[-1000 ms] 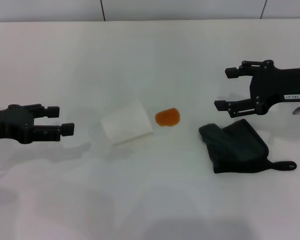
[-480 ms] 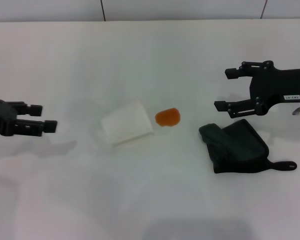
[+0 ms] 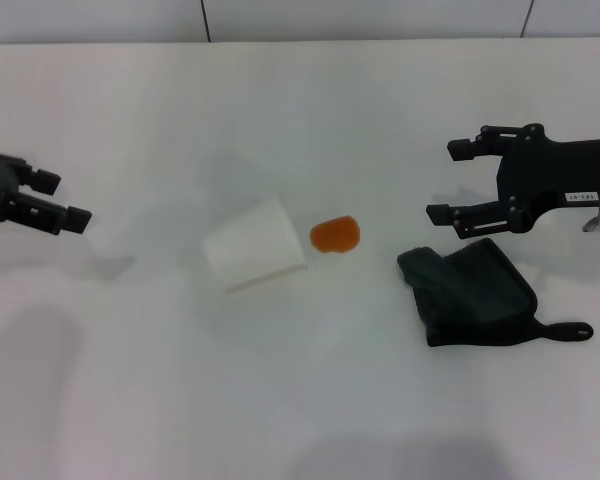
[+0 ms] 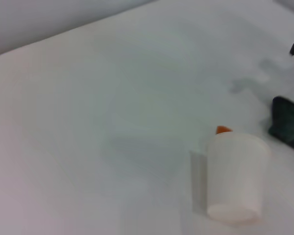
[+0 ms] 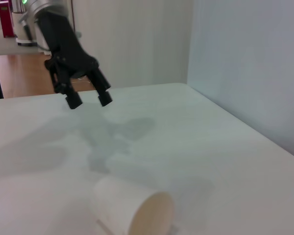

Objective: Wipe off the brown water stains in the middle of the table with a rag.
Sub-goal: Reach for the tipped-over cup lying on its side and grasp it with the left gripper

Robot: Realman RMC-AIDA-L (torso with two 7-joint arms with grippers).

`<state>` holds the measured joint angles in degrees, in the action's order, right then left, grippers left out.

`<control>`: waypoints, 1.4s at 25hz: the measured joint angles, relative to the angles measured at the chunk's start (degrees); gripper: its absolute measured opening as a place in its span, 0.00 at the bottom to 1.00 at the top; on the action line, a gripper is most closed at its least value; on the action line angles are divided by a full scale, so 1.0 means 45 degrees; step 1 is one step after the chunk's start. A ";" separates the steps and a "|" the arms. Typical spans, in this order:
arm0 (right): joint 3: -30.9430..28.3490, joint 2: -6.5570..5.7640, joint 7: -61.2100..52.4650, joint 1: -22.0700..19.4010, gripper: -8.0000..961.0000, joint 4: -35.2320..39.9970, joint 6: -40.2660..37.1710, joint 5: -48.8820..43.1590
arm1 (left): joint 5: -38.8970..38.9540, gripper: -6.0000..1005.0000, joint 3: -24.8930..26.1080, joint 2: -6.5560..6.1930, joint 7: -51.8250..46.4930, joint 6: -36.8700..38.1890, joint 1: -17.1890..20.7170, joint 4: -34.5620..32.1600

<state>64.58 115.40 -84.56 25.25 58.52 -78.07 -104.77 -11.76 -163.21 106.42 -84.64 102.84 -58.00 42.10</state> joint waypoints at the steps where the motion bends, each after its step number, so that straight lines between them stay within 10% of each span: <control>1: 0.0005 0.0000 -0.0012 -0.0004 0.91 0.0000 0.0003 -0.0001 | -0.0519 0.87 -0.0001 0.0059 0.0001 -0.0116 -0.0376 0.0132; 13: 0.0024 0.0020 -0.0019 0.0012 0.91 -0.0083 0.0028 0.0050 | -0.2826 0.87 -0.0020 0.0680 0.0909 -0.0964 -0.2795 0.0628; 26: 0.0024 0.0020 0.0068 0.0067 0.91 -0.0445 0.0374 0.0178 | -0.2340 0.86 -0.0020 0.2527 0.2158 -0.2769 -0.3336 0.0651; 35: 0.0024 0.0020 0.0080 0.0135 0.91 -0.0470 0.0385 0.0178 | -0.0916 0.86 0.0001 0.2713 0.2547 -0.2413 -0.3139 0.0512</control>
<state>64.69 115.49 -84.20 25.85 56.41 -76.34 -103.97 -15.88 -163.21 118.63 -73.18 91.98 -72.13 44.40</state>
